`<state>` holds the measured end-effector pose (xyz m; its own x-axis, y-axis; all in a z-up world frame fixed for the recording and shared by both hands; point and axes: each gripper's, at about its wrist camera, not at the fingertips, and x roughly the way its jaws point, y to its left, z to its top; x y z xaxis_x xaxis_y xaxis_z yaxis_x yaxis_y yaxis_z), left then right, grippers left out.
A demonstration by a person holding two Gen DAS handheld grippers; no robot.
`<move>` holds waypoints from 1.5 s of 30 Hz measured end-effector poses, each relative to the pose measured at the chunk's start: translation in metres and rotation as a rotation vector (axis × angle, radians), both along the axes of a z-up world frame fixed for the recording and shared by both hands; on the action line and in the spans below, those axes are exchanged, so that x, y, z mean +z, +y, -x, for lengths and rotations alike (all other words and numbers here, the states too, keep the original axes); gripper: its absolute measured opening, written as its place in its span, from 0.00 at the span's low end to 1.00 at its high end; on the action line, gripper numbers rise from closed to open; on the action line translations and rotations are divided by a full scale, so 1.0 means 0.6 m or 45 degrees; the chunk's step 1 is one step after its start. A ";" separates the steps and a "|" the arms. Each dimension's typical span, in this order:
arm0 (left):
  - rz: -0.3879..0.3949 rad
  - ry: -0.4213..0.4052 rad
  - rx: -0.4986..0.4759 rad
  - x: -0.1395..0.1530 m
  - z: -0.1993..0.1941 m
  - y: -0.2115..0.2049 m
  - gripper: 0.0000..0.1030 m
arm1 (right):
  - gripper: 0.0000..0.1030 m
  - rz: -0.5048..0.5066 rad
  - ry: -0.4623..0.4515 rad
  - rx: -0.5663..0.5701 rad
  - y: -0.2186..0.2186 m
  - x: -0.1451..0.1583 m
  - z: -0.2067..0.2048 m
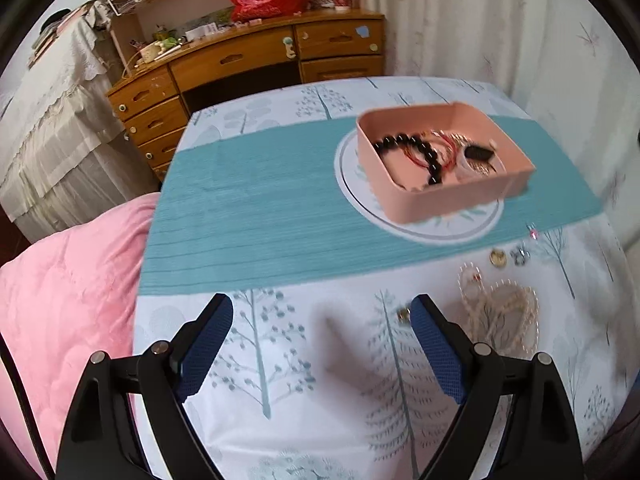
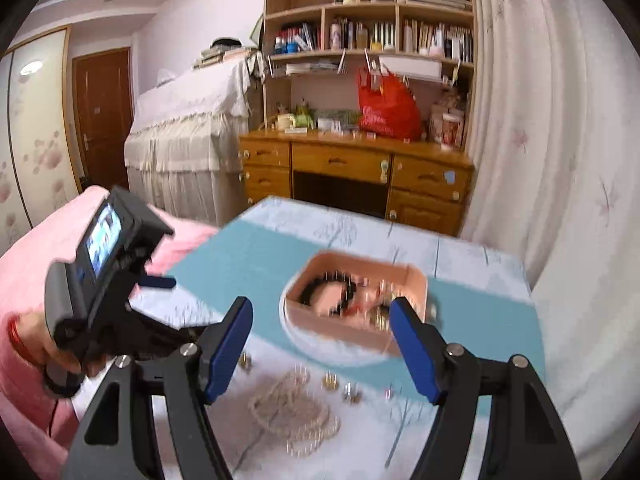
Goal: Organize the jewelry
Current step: 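Withdraw both tools from the box toward the pearls and brooches, then grasp the gold flower brooch with the left tool while the right tool grasps the pearl necklace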
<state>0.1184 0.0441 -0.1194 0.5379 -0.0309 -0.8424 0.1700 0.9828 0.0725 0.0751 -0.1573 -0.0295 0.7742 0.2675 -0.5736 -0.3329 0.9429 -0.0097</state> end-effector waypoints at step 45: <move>0.162 -0.092 -0.231 -0.096 -0.004 -0.053 0.18 | 0.21 -0.206 0.447 -0.228 -0.024 -0.224 -0.026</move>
<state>0.1209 0.0125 -0.1769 0.5725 -0.2363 -0.7851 0.3438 0.9385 -0.0317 0.0909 -0.1715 -0.1636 0.5815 0.2552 -0.7725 -0.1207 0.9661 0.2283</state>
